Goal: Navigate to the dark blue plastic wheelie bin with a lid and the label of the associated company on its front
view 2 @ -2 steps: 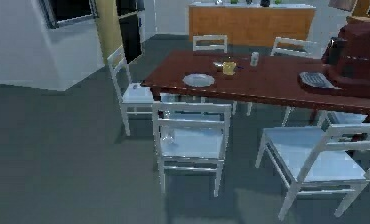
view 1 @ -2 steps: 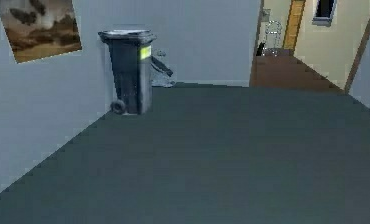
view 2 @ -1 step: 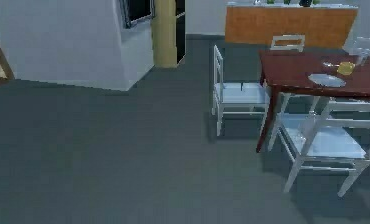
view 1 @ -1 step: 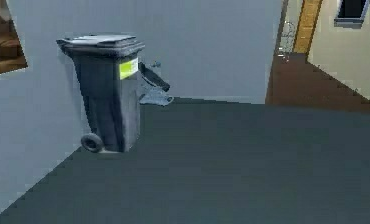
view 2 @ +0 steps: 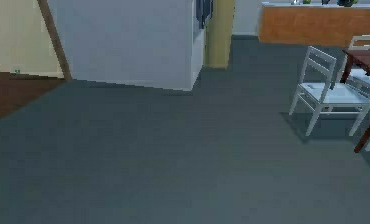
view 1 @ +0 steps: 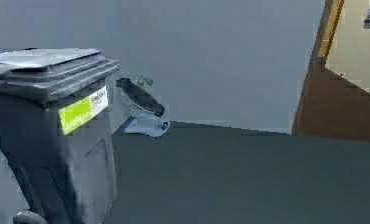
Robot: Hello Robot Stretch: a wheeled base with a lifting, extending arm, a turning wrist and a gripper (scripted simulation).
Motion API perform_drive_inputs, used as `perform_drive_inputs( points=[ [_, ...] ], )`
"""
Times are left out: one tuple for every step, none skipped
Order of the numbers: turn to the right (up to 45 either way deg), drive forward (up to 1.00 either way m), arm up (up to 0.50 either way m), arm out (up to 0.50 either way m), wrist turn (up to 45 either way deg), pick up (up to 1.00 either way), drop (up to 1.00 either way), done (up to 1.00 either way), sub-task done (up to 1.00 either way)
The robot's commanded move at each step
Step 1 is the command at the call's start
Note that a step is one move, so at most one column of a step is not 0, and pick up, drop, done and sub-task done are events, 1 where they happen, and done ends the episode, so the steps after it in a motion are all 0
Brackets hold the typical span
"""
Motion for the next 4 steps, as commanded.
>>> perform_drive_inputs(
  points=[
    [9.0, 0.0, 0.0, 0.0, 0.0, 0.0, 0.0, 0.0, 0.0],
    [0.0, 0.3, 0.0, 0.0, 0.0, 0.0, 0.0, 0.0, 0.0],
    [-45.0, 0.0, 0.0, 0.0, 0.0, 0.0, 0.0, 0.0, 0.0],
    [0.0, 0.0, 0.0, 0.0, 0.0, 0.0, 0.0, 1.0, 0.0]
  ],
)
